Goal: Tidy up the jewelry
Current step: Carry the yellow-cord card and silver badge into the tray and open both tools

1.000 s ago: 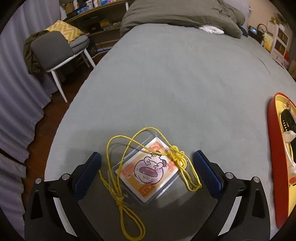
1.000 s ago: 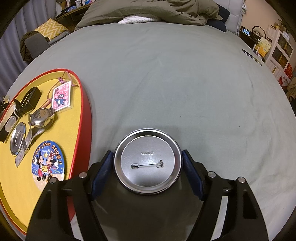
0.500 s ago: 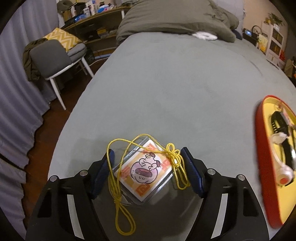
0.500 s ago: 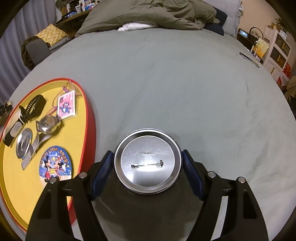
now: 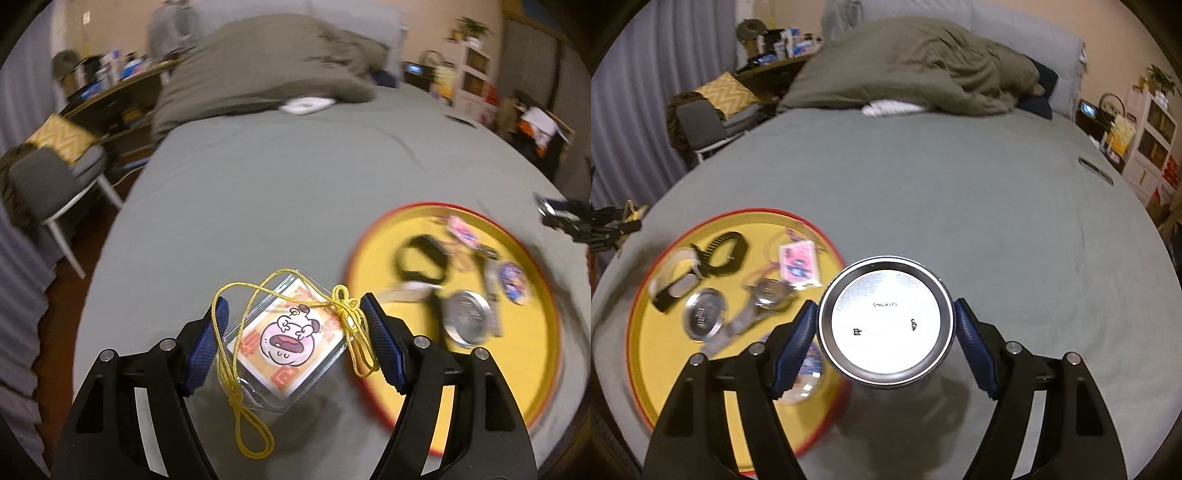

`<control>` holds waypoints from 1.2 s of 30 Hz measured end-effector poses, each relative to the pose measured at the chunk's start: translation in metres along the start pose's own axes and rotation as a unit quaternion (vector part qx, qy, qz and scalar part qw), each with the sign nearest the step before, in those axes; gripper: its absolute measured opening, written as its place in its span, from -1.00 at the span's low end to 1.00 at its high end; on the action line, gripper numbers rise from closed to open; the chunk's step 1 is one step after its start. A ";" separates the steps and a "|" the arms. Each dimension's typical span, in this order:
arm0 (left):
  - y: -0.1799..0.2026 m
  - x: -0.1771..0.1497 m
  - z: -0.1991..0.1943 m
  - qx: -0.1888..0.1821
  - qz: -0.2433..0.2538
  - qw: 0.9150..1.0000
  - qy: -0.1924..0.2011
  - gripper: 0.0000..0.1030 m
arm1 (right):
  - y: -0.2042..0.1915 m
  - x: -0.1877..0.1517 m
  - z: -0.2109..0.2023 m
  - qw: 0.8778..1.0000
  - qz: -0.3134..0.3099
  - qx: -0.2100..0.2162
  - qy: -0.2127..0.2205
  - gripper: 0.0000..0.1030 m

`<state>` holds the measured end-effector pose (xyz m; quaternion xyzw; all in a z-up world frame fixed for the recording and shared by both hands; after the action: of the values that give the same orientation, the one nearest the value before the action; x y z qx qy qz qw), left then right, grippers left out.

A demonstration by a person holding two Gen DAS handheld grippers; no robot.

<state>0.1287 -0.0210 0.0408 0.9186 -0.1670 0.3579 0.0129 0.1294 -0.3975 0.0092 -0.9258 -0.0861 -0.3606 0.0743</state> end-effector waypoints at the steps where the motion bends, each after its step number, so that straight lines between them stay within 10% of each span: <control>1: 0.013 0.001 -0.003 -0.010 0.011 1.000 0.002 0.38 | -0.006 0.001 -0.003 1.000 -0.004 0.004 0.003 0.36; 18: 0.146 -0.021 -0.031 -0.122 0.128 0.984 0.001 0.38 | -0.119 -0.024 -0.022 0.992 -0.094 0.078 -0.004 0.36; 36: 0.195 -0.081 -0.006 -0.185 0.210 0.958 -0.069 0.38 | -0.176 -0.084 0.010 0.971 -0.162 0.144 -0.098 0.36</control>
<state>0.0075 -0.1798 -0.0264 0.8670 -0.4195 0.2512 0.0958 0.0370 -0.2325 -0.0418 -0.9099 -0.2929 -0.2588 0.1391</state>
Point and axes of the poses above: each gripper's, at about its wrist camera, not at the fingertips, and z roughly the way its jaws point, y to its right, x to its top, the point moved 7 cm from there along z, roughly the way its jaws point, and after that the axes turned 5 degrees about x, right-handed, at the moved point
